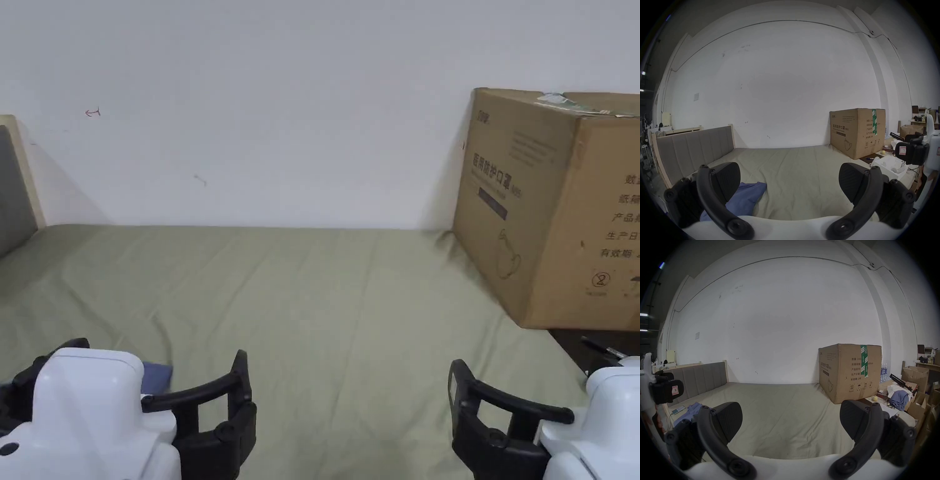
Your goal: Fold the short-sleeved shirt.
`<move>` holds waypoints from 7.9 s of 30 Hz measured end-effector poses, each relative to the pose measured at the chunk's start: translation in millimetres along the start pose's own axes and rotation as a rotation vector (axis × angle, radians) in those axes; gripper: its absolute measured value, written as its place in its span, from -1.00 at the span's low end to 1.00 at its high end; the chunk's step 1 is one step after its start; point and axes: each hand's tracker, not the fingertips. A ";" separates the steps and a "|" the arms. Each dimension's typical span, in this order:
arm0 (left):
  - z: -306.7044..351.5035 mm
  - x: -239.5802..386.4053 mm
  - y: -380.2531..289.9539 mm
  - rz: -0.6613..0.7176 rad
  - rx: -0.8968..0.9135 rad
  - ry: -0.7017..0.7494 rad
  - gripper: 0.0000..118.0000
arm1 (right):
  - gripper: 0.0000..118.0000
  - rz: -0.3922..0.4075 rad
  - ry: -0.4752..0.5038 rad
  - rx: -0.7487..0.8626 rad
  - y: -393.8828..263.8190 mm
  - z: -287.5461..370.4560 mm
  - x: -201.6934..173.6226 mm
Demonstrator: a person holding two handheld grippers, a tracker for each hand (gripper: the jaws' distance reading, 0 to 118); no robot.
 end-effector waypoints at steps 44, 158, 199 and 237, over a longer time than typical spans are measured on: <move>-18.8 -38.6 -42.5 0.870 -0.023 -0.100 1.00 | 0.99 0.773 -0.125 -0.034 -18.2 -25.2 -81.7; -214.1 -316.0 -249.6 0.291 -1.006 0.318 0.92 | -1.00 0.190 0.581 -0.507 -104.2 -150.9 -273.3; -148.8 -59.9 153.0 0.130 -0.335 -0.325 -1.00 | -1.00 -0.086 0.197 -0.327 -32.5 -86.0 -33.2; -194.5 53.7 -108.4 0.158 -0.890 -0.372 -0.56 | -1.00 -0.133 -0.004 -0.487 -76.4 -68.0 61.6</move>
